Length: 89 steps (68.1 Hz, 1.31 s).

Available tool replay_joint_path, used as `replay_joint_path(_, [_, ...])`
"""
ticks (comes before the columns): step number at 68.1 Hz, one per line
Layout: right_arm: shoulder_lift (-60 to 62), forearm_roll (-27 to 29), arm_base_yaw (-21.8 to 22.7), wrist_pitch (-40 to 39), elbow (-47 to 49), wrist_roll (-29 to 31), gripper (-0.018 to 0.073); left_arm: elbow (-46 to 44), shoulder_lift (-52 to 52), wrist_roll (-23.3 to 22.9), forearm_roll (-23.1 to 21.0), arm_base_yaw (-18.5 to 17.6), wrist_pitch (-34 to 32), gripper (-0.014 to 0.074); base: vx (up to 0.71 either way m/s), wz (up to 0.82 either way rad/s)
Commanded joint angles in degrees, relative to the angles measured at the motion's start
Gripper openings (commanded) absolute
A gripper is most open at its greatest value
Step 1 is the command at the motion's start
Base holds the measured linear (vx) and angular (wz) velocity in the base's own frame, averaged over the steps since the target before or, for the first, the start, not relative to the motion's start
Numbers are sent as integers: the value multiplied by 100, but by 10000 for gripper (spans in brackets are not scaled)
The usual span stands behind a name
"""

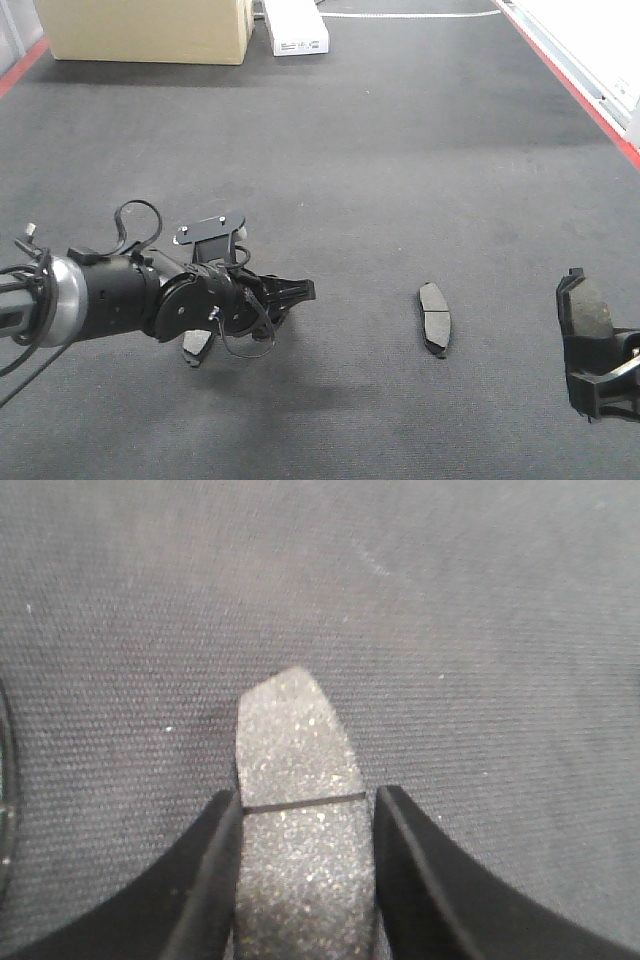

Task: Move and align brake pads A on conveyor
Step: 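Lower the left gripper's brake pad beside the nearer belt pad and release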

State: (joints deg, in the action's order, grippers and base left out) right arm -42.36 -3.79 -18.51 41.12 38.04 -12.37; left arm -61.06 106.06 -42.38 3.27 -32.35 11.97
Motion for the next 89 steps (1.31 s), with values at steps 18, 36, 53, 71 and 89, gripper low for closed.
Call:
replay_joint_path(18, [36, -38, 0, -455, 178, 26, 25, -193, -89, -219, -26, -23, -498, 265, 0, 0])
replay_joint_path(36, [36, -38, 0, -455, 178, 26, 25, -193, -75, -219, -26, -23, -412, 330, 0, 0])
replay_joint_path(53, [36, -38, 0, -455, 178, 26, 25, -193, -125, -219, -26, -23, -239, 468, 0, 0])
replay_joint_path(71, [36, -38, 0, -455, 178, 26, 25, -193, -846, -172, 607, -23, -107, 485, 0, 0])
replay_joint_path(89, [36, -38, 0, -455, 178, 26, 25, 444, -2090, -165, 1549, -25, 181, 376, 0, 0])
